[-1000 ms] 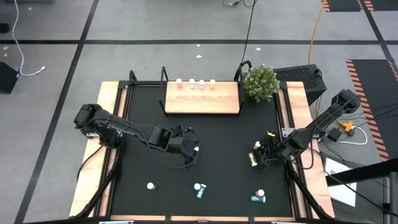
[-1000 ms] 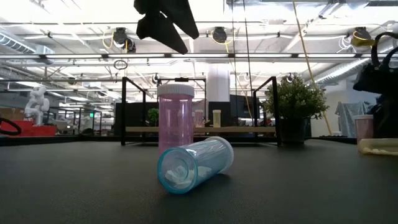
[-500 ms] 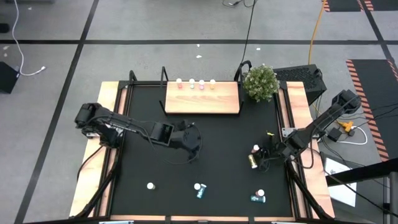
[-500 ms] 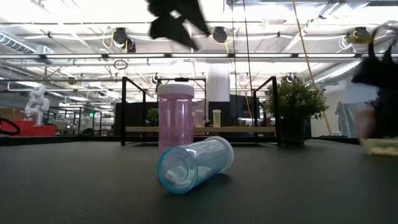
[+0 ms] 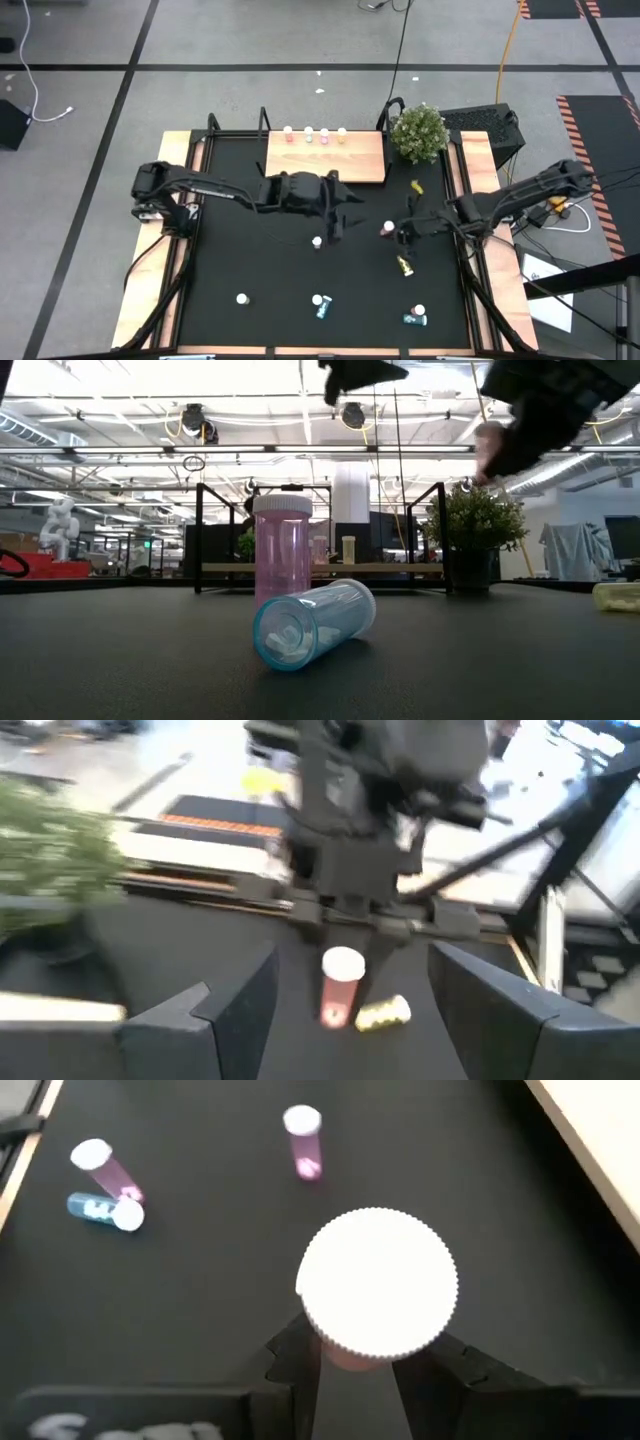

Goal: Pick and place medicine bottles onto shelf by color
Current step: Put the top orange pill bottle on the shelf aligned with the other orange pill bottle

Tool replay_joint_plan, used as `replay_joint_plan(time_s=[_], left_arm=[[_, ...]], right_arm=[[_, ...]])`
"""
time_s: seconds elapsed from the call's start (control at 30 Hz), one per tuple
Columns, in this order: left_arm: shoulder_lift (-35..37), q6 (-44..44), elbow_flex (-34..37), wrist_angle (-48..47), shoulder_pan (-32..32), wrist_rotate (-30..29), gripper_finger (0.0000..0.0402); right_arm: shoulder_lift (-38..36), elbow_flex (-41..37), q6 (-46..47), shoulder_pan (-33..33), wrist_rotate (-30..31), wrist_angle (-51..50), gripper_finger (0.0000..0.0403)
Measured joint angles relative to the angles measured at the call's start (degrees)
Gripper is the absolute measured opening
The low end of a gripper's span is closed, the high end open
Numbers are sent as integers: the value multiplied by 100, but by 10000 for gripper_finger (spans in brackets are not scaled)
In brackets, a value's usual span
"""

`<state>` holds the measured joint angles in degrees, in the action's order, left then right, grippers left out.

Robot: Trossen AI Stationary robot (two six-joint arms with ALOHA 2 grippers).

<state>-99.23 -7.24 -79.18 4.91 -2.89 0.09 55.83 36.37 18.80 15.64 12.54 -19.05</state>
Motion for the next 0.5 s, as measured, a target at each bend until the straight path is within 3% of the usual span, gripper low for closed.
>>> replay_joint_plan(time_s=[0.13, 0.33, 0.5], left_arm=[[-247, 157, -15, 46, 82, 202, 253], [-465, 109, -216, 96, 127, 499, 253], [-783, 72, -380, -828, 83, 809, 253]], right_arm=[[505, 457, -763, -297, -458, 200, 104], [1141, 936, -1195, -573, -988, 193, 104], [1472, 1128, -1249, -755, -1298, 569, 105]])
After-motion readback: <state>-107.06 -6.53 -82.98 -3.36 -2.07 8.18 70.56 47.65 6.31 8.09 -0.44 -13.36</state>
